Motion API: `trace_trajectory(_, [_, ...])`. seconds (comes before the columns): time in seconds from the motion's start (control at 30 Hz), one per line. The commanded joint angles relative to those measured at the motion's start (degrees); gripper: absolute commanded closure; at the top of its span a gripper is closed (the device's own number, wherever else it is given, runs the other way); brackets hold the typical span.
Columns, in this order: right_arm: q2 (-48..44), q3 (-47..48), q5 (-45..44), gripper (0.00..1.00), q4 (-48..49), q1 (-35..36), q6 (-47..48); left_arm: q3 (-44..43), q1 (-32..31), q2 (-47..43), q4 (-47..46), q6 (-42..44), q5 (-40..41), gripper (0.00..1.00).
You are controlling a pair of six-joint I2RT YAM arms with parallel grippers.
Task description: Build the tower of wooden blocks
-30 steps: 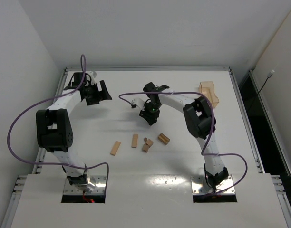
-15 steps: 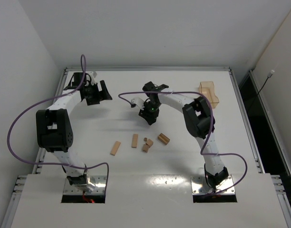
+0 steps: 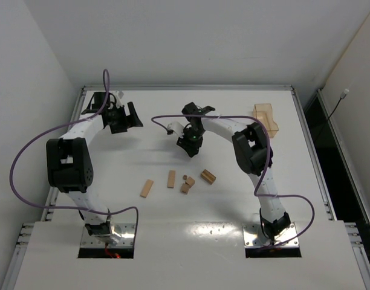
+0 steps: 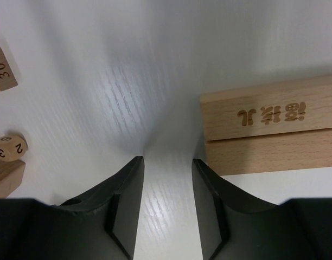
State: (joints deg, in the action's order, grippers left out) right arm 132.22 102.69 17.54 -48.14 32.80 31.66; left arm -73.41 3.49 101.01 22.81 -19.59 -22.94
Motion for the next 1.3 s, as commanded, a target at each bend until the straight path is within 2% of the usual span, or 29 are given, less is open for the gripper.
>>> trace_trajectory(0.0, [0.7, 1.4, 0.0, 0.63, -0.1, -0.3, 0.2, -2.1, 0.6, 0.5, -1.5, -0.3, -1.2, 0.18])
trace_trajectory(0.07, [0.0, 0.1, 1.4, 0.7, -0.6, -0.3, 0.9, -2.1, 0.6, 0.5, -1.5, -0.3, -1.2, 0.18])
trace_trajectory(0.1, [-0.6, -0.6, 2.1, 0.81, -1.3, -0.3, 1.4, -2.1, 0.6, 0.5, -1.5, -0.3, -1.2, 0.18])
trace_trajectory(0.2, [-4.3, -5.0, 4.7, 1.0, -1.3, -0.3, 3.9, -2.1, 0.6, 0.5, -1.5, -0.3, -1.8, 0.18])
trace_trajectory(0.37, [-13.6, -15.0, 9.3, 1.0, -2.7, 0.3, 7.4, -1.6, 0.6, -0.1, -1.5, -0.3, -1.8, 0.18])
trace_trajectory(0.47, [-20.4, -19.9, 10.5, 1.0, -1.0, 0.3, 6.5, -1.0, 0.6, -0.6, -2.1, -0.3, -1.8, 0.18])
trace_trajectory(0.57, [-25.5, -23.8, 2.3, 1.0, 4.1, -1.3, 0.0, -0.5, 0.1, -1.3, -2.1, 0.3, -1.8, 0.18])
trace_trajectory(0.6, [-26.4, -24.6, -2.6, 1.0, 8.5, -1.9, -3.6, -0.5, 0.1, -1.8, -2.1, 0.3, -1.8, 0.18])
trace_trajectory(0.67, [-26.9, -24.6, -5.7, 1.0, 11.4, -4.3, -6.5, -0.5, -0.4, -1.8, -2.1, 0.3, -0.7, 0.18])
trace_trajectory(0.8, [-25.5, -17.8, -9.0, 1.0, 12.2, -8.4, -14.8, -0.5, -1.1, -3.1, -0.8, 1.4, 2.0, 0.18])
trace_trajectory(0.9, [-26.6, -17.0, -11.3, 1.0, 12.2, -10.2, -19.9, 3.7, -3.7, -6.6, -0.2, 3.1, 5.5, 0.18])
trace_trajectory(0.93, [-29.6, -18.6, -12.9, 1.0, 14.0, -10.2, -20.6, 5.4, -6.3, -8.0, -0.2, 3.1, 6.8, 0.18])
trace_trajectory(1.0, [-32.9, -22.2, -20.4, 1.0, 15.4, -9.6, -22.0, 10.7, -9.9, -12.4, 0.3, 4.6, 12.4, 0.15])
trace_trajectory(1.03, [-34.5, -23.2, -23.1, 0.94, 16.5, -9.6, -22.5, 12.5, -13.7, -14.0, 1.3, 4.7, 14.2, 0.13])
trace_trajectory(1.07, [-37.5, -24.3, -26.7, 0.66, 17.1, -9.6, -23.1, 14.4, -15.6, -15.9, 1.3, 4.7, 16.2, 0.09])
trace_trajectory(1.1, [-39.0, -26.0, -27.5, 0.49, 17.1, -10.6, -23.1, 18.0, -19.0, -20.2, 0.5, 4.7, 19.3, 0.07])
trace_trajectory(1.13, [-40.3, -26.9, -27.5, 0.38, 18.1, -11.4, -23.1, 19.3, -20.6, -22.2, 0.5, 4.7, 20.7, 0.05])
trace_trajectory(1.17, [-43.2, -28.6, -26.3, 0.33, 18.1, -13.0, -23.7, 21.3, -21.8, -23.7, 0.5, 3.9, 21.5, 0.03])
trace_trajectory(1.2, [-44.6, -29.3, -25.3, 0.33, 18.1, -13.5, -23.7, 21.3, -23.3, -25.7, 0.5, 3.9, 21.5, 0.03])
trace_trajectory(1.23, [-45.6, -29.9, -26.2, 0.36, 18.8, -13.5, -23.7, 21.9, -23.3, -25.7, 1.4, 2.6, 21.5, 0.03])
trace_trajectory(1.27, [-47.0, -29.9, -26.2, 0.44, 18.8, -13.5, -24.6, 21.9, -24.1, -26.3, 2.1, 2.6, 21.5, 0.03])
